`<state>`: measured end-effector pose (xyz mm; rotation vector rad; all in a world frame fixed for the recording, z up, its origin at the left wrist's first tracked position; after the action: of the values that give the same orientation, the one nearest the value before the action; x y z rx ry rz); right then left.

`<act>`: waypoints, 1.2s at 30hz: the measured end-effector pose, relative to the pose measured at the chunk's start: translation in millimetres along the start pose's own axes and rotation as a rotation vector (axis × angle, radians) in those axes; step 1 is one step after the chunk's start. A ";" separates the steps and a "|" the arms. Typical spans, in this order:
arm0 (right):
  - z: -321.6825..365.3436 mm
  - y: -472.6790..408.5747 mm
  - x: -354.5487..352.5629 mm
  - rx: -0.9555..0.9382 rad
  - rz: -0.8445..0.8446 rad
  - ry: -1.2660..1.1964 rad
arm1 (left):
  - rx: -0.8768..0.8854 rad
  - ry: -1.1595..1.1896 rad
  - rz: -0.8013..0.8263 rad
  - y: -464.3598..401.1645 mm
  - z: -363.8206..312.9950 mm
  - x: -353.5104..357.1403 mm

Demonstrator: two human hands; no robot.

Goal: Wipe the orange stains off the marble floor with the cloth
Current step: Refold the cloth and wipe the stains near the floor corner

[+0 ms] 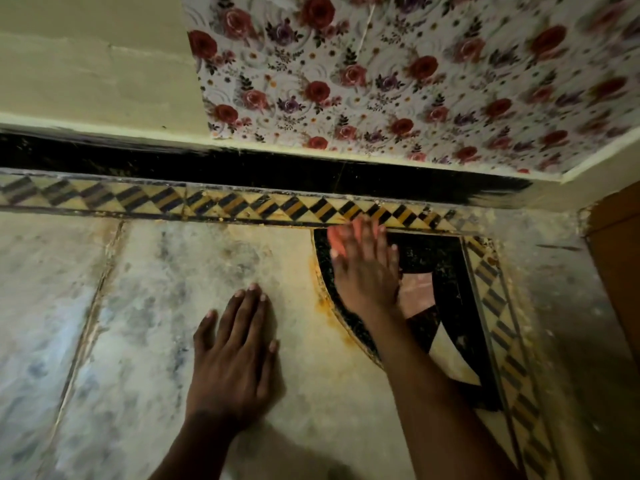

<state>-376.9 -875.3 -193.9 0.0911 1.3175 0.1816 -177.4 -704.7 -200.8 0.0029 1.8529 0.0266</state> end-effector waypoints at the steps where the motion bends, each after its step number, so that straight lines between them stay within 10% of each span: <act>1: 1.1 24.6 5.9 -0.120 0.003 0.022 | 0.000 0.000 -0.001 -0.3 0.1 -0.3; 4: -47.7 53.4 4.0 -0.106 0.016 0.071 | 0.004 0.004 0.013 -0.1 -0.5 0.3; 10: -103.1 -52.6 -42.6 0.537 -0.025 -0.124 | 0.007 -0.004 0.036 0.2 0.0 2.2; 18: 38.4 60.5 22.8 -0.146 0.056 0.020 | 0.002 0.000 0.018 0.4 1.7 2.1; 25: -40.6 0.0 -5.6 0.463 -0.106 -0.109 | 0.015 -0.011 0.035 0.3 2.6 4.2; 31: 39.9 85.8 31.7 -0.132 -0.013 0.033 | 0.009 -0.028 0.023 0.6 1.9 4.1; 36: -14.2 177.9 31.2 0.008 -0.083 0.037 | 0.003 -0.008 0.032 -0.4 2.7 2.6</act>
<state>-397.5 -695.4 -197.1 0.0395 1.3561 0.1076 -175.5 -705.0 -204.1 0.0345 1.8447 0.0453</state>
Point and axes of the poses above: each hand's wrist, its own y-axis away from the middle knuckle, its own x-axis out of the palm, z = x × y, the point moved 3 cm from there along -y, towards the middle knuckle, and after that the axes turned 3 degrees about -y, right-handed, at the moved point
